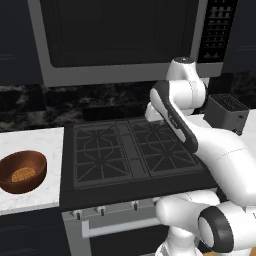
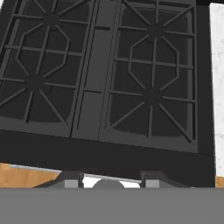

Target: Open the microwave, place the bowl with waffle inside the microwave, then close the microwave door and turn it on.

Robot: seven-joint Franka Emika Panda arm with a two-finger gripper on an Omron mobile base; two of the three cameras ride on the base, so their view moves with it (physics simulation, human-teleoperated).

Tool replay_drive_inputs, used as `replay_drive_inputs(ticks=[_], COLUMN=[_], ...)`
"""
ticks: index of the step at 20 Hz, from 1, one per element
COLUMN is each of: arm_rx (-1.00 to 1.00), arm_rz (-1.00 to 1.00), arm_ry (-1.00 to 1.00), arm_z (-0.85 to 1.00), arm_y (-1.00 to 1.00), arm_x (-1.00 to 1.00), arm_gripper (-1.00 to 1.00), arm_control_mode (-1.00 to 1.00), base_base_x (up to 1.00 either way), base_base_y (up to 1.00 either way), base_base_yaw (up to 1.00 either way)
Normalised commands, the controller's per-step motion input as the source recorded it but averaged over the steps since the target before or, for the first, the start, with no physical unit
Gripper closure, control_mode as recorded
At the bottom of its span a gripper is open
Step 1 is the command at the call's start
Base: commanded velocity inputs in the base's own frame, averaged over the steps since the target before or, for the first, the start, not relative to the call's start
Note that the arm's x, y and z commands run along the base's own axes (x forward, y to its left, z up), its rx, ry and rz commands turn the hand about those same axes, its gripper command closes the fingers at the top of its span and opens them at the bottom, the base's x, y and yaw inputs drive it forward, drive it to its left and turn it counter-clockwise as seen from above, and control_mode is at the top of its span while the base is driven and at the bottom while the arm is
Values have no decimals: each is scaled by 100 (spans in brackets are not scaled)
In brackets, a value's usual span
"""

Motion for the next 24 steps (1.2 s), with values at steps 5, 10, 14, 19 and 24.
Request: replay_drive_inputs(ticks=[5,10,14,19,24], arm_rx=[0,-1,-5,0,6], arm_rz=[-8,-31,-22,-7,5], arm_ry=[-12,-82,-83,-49,0], arm_z=[4,52,52,92,8], arm_y=[-18,0,0,-46,-59], arm_x=[-6,0,23,44,23], arm_gripper=[-100,-100,-100,-100,-100], arm_control_mode=[-100,-100,-100,-100,-100], base_base_x=[0,0,0,0,0], base_base_y=[0,0,0,0,0], base_base_yaw=[0,0,0,0,0])
